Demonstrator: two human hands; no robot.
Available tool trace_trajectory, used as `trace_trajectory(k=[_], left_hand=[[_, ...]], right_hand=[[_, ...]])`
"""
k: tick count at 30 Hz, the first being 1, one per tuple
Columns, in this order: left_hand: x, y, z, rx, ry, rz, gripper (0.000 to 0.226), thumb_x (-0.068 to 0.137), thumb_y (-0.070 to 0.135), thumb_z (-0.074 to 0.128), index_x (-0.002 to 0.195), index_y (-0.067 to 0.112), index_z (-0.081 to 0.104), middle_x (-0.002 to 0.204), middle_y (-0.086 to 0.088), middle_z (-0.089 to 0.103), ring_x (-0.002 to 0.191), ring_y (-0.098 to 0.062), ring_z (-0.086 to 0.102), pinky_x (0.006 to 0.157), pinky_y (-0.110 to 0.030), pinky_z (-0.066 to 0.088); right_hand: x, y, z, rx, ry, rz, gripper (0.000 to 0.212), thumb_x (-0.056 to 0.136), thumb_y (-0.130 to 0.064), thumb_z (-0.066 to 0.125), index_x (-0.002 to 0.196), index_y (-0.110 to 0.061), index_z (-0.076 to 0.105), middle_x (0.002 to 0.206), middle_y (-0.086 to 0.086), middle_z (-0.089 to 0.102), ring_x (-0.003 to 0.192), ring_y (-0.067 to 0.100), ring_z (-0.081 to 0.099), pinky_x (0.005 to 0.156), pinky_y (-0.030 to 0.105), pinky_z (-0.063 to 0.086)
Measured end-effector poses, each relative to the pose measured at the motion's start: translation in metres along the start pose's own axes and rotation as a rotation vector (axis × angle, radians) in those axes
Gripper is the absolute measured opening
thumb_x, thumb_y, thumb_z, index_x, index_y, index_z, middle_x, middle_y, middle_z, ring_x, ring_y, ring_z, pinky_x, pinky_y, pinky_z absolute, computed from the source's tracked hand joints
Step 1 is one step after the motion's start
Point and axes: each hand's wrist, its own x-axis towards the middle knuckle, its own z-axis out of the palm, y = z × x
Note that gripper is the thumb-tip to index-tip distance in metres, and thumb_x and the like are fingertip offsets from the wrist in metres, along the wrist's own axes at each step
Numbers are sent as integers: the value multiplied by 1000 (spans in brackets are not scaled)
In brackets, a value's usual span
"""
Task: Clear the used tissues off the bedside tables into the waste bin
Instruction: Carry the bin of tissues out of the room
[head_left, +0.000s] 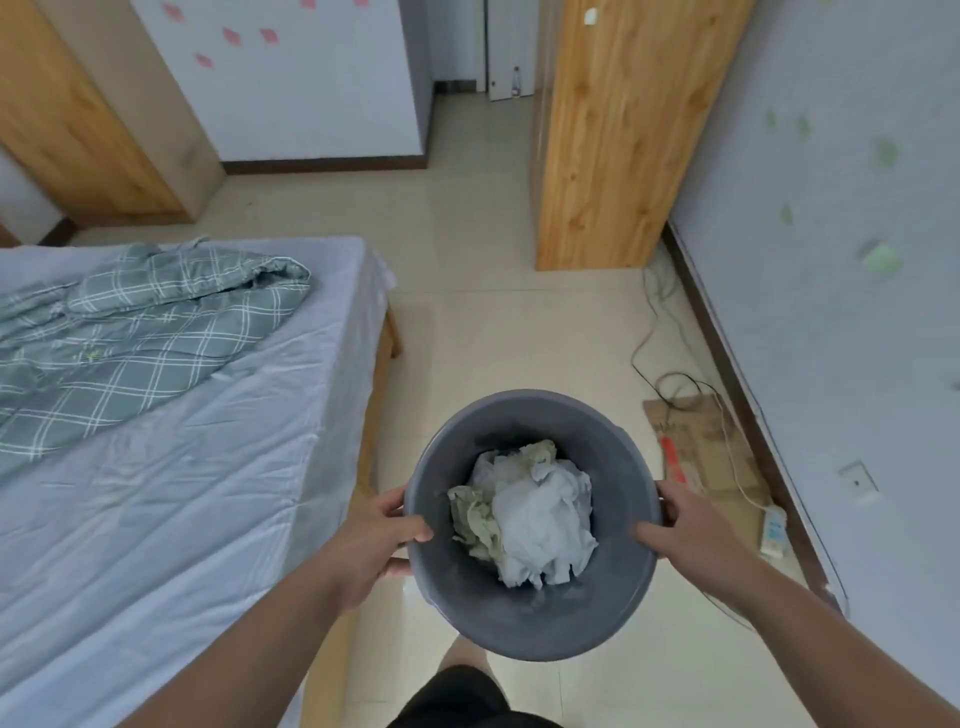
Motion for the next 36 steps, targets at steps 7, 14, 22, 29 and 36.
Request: trace_trajectory(k=[7, 14, 22, 29, 36], left_hand=[[110, 58, -63, -74, 59, -24, 47, 80, 5, 76, 112, 39, 81, 117, -2, 82, 104, -23, 79, 78, -39, 66], [212, 181, -97, -33, 24, -3, 47, 69, 15, 78, 110, 38, 81, 115, -2, 82, 101, -22, 80, 75, -36, 67], [338, 293, -81, 17, 100, 38, 45, 69, 15, 76, 109, 36, 82, 110, 0, 83, 100, -25, 80, 77, -41, 67], [451, 408, -78, 66, 188, 30, 45, 70, 19, 76, 114, 24, 79, 110, -3, 83, 103, -28, 79, 80, -40, 67], [530, 494, -110, -29, 289, 61, 31, 88, 6, 70, 117, 14, 76, 105, -6, 84, 92, -22, 81, 70, -30, 66]], right_hand=[[148, -68, 10, -29, -44, -9, 25, 73, -31, 69, 95, -43, 68, 86, -12, 77, 76, 10, 73, 70, 35, 62], [269, -150, -22, 4, -2, 1, 19, 79, -20, 65, 94, -32, 70, 81, -15, 75, 68, 8, 73, 54, 19, 57], [414, -186, -84, -52, 2, -16, 22, 80, -31, 63, 96, -44, 65, 87, -21, 74, 73, 4, 72, 64, 30, 62], [578, -255, -155, -31, -105, -64, 18, 82, -28, 64, 95, -40, 66, 87, -22, 73, 73, 4, 70, 59, 21, 56], [716, -355, -189, -47, -192, -153, 28, 73, -36, 63, 100, -39, 68, 91, -25, 74, 79, -5, 69, 67, 26, 50]])
